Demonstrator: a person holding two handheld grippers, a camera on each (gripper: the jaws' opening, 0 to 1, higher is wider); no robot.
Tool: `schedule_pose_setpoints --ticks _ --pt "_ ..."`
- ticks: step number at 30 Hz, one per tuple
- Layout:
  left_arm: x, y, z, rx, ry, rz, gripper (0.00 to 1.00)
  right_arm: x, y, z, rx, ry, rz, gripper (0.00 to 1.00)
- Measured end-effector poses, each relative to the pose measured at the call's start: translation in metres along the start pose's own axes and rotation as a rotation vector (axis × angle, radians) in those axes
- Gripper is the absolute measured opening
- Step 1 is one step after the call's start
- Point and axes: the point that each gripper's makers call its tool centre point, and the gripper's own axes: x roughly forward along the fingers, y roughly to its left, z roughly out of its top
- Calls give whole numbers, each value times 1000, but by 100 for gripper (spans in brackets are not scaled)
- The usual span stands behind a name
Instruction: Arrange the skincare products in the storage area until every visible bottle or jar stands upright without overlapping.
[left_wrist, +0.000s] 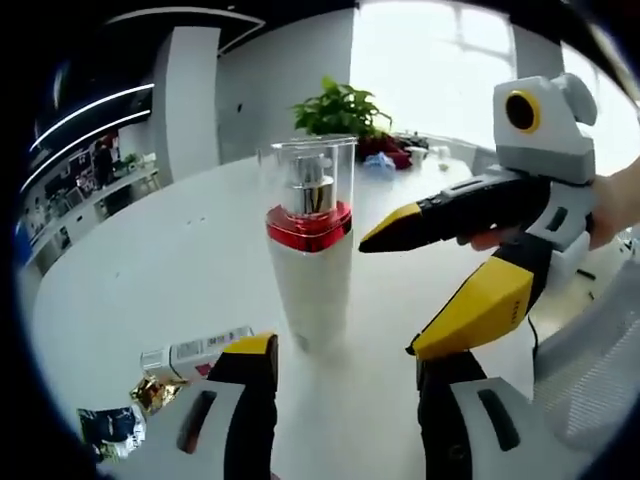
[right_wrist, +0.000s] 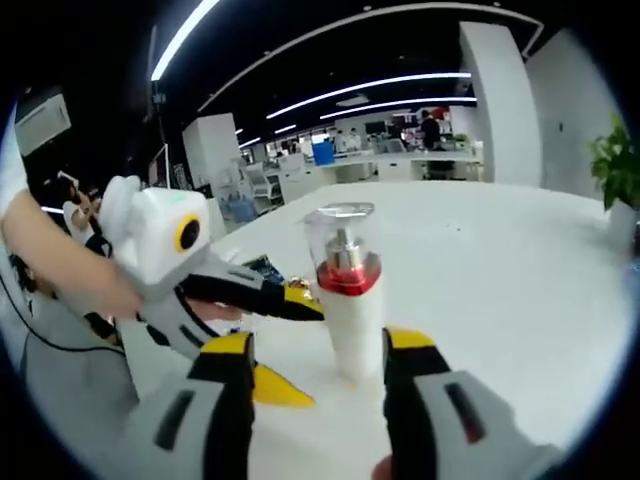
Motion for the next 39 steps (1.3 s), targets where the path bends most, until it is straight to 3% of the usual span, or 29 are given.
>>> schedule_pose_setpoints --ticks 6,10,21,26,34,39 --pt "-19 0 -8 -46 0 27 61 -9 14 -6 10 14 7 60" --pt "-31 0 -21 -59 30 43 65 -15 21 -10 24 23 6 65" --pt "-69 -11 -48 -126 42 70 72 -36 36 -18 30 26 8 68" --pt "-87 -13 -57 -154 40 86 75 -47 43 -13 38 5 9 72" --pt "-131 -18 -71 -201 24 133 80 -61 55 -7 61 -21 1 77" --pt "-161 -25 -85 -225 48 158 86 -69 64 -4 52 -19 4 79"
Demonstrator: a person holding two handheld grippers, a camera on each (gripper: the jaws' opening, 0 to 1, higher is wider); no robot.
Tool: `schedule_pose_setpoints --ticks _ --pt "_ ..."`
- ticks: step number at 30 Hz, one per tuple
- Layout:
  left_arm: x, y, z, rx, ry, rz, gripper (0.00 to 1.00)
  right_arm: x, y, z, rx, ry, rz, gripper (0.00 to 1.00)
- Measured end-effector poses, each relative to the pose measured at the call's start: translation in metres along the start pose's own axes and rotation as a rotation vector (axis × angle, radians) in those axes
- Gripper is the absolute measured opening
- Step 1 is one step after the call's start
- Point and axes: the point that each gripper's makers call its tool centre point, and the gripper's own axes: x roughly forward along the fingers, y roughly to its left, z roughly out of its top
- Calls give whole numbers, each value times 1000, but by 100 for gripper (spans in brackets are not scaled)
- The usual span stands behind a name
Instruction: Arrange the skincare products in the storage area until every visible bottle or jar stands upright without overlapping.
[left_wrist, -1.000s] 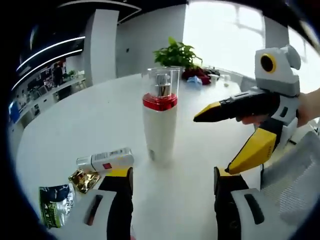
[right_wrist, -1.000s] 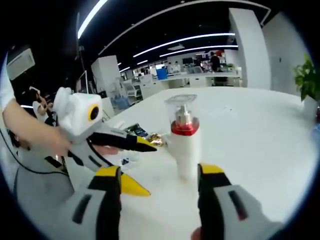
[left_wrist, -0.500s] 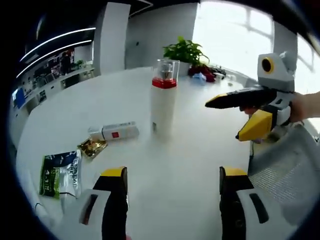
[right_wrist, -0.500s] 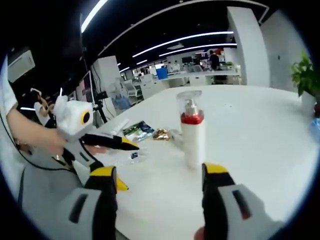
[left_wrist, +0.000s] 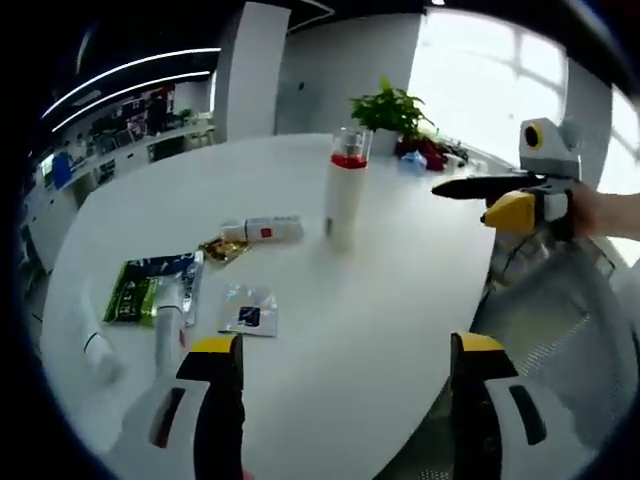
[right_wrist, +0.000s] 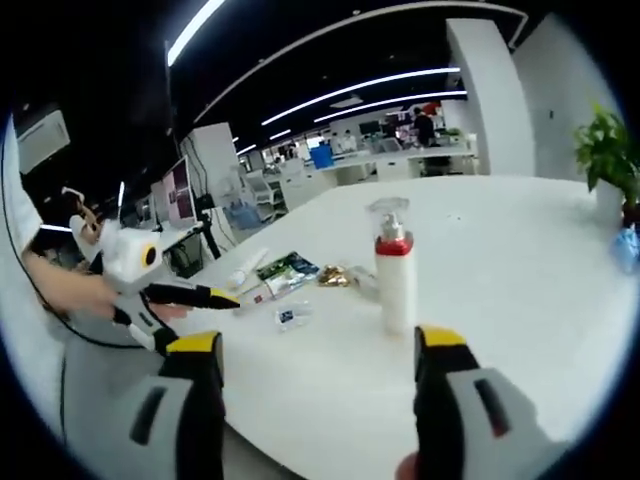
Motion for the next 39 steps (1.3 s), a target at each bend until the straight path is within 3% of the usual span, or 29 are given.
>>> schedule_pose_setpoints --ticks 3,9,16,20,25,39 --pt "-15 2 -5 -11 5 12 90 -6 7 3 -17 -1 3 81" --pt "-50 13 -4 -96 -51 80 95 -16 20 -1 -34 10 9 84" --pt "-79 12 -9 -108 -47 122 97 -24 33 1 -29 3 14 86" --pt "-91 9 -3 -101 -71 137 97 -23 35 -3 -23 4 11 86" --pt "-95 9 -4 -122 -93 153 97 -22 33 -5 -27 7 7 86" --pt "-92 19 -6 -159 -70 154 97 -20 28 -16 -40 41 -16 84"
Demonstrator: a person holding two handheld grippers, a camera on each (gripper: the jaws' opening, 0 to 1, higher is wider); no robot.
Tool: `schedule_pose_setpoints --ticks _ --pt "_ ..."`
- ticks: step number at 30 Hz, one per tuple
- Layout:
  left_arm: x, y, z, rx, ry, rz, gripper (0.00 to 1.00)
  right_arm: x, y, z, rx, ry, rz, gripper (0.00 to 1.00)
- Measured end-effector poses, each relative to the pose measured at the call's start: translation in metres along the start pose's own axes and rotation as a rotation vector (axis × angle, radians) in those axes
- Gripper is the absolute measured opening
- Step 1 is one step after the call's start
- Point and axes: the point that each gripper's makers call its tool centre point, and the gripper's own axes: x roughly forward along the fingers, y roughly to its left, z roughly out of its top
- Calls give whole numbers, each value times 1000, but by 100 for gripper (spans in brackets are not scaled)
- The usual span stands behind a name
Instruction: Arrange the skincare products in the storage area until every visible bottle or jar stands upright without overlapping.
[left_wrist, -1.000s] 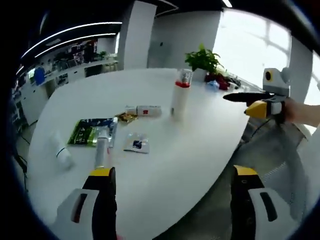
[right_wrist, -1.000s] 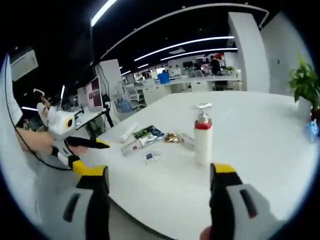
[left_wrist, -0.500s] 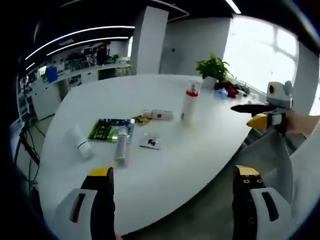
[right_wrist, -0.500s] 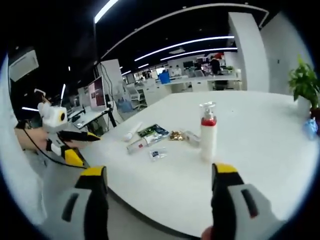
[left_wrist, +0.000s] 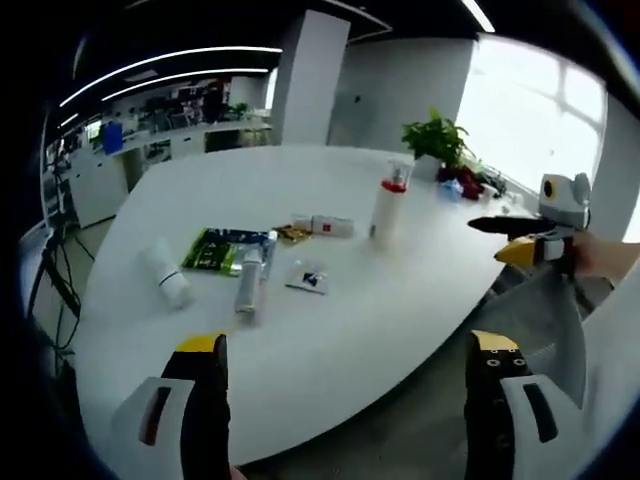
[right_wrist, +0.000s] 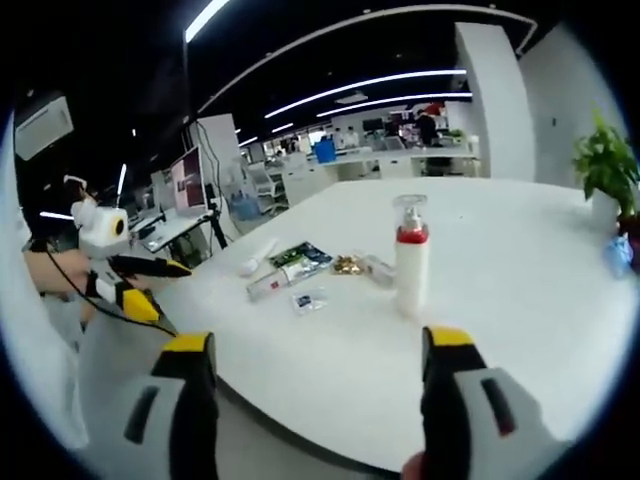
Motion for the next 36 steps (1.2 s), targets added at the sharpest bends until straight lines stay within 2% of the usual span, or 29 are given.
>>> schedule_pose_setpoints --ticks 5,8,14,20,28,36 --pt "4 12 7 -13 0 12 97 0 -3 0 17 -2 -9 83" --pt "7 25 14 -48 -15 35 97 0 -3 -1 11 3 -14 83" --pt "17 51 19 -53 0 69 97 1 -4 -2 0 12 -16 83" --pt "26 86 26 -101 0 122 97 1 -11 -5 28 20 -32 82" --pt "44 127 33 -130 37 162 96 1 -15 -11 56 52 -49 82" --pt "65 167 43 -118 69 234 93 1 -19 -14 94 56 -60 82"
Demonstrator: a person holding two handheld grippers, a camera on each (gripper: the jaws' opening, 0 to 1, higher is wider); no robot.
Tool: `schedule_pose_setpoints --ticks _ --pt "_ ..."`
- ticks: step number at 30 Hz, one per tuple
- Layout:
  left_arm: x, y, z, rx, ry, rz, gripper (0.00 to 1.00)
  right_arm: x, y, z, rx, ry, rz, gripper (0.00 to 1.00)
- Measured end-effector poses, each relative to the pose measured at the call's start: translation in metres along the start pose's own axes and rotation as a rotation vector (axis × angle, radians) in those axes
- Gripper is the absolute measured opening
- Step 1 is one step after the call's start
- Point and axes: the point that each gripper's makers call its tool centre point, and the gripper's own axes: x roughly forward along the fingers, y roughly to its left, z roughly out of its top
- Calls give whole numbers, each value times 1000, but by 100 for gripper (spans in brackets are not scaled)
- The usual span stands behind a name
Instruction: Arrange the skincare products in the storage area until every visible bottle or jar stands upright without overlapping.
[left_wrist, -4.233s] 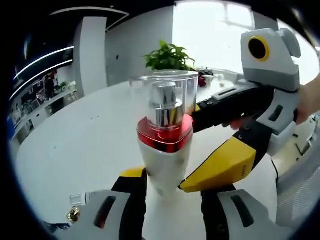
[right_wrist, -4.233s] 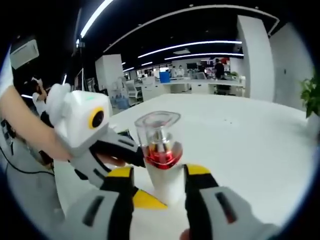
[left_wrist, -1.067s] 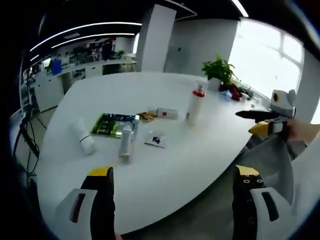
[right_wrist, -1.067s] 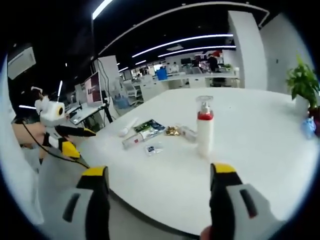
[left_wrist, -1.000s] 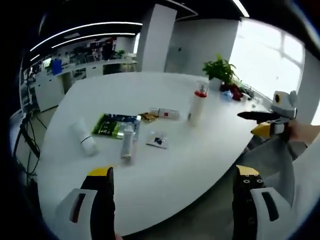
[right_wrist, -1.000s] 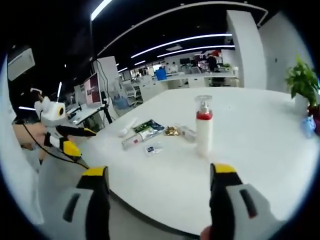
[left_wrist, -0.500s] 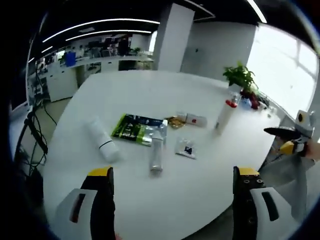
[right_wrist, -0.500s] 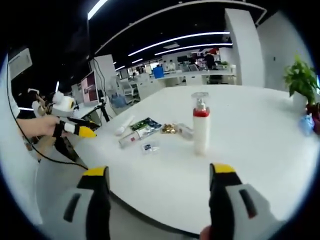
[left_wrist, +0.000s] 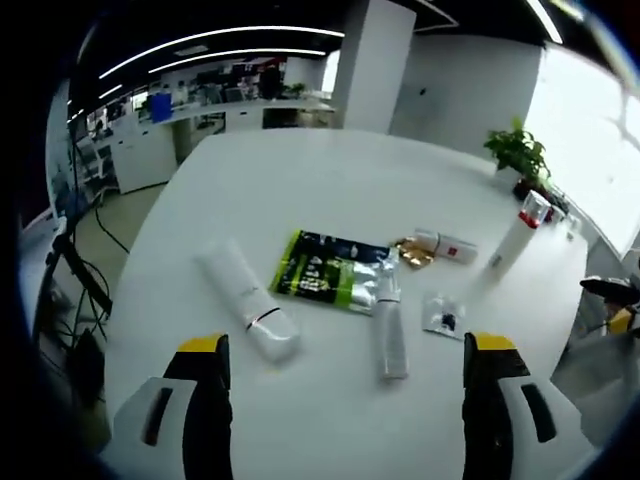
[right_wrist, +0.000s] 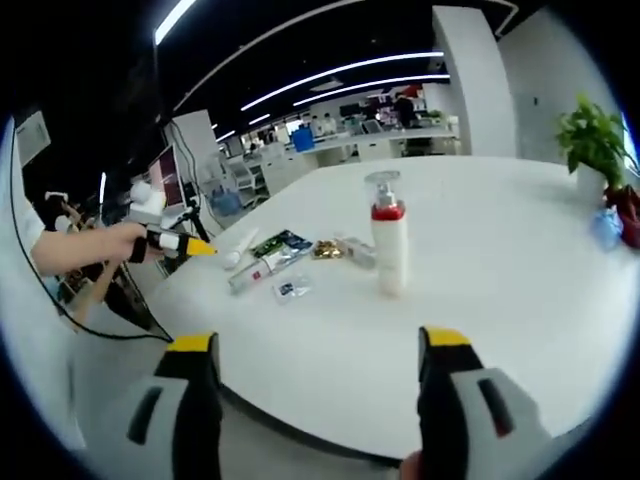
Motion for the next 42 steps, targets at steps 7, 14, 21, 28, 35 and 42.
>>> schedule_pose_setpoints --ticks 7,14,21,28,35,42 --pt "30 36 12 -18 42 69 88 1 1 -2 -5 12 3 81" --pt "63 67 18 -106 133 108 83 1 0 -3 0 21 5 81" --pt "84 89 30 -125 205 180 72 2 -1 -4 15 31 4 81" --pt "100 103 30 -136 277 219 63 3 -5 -5 21 39 -6 80" --pt "105 117 18 -150 346 284 56 3 -8 -4 35 32 -18 80" --pt "105 123 15 -151 365 324 50 3 -11 -4 46 27 -30 79"
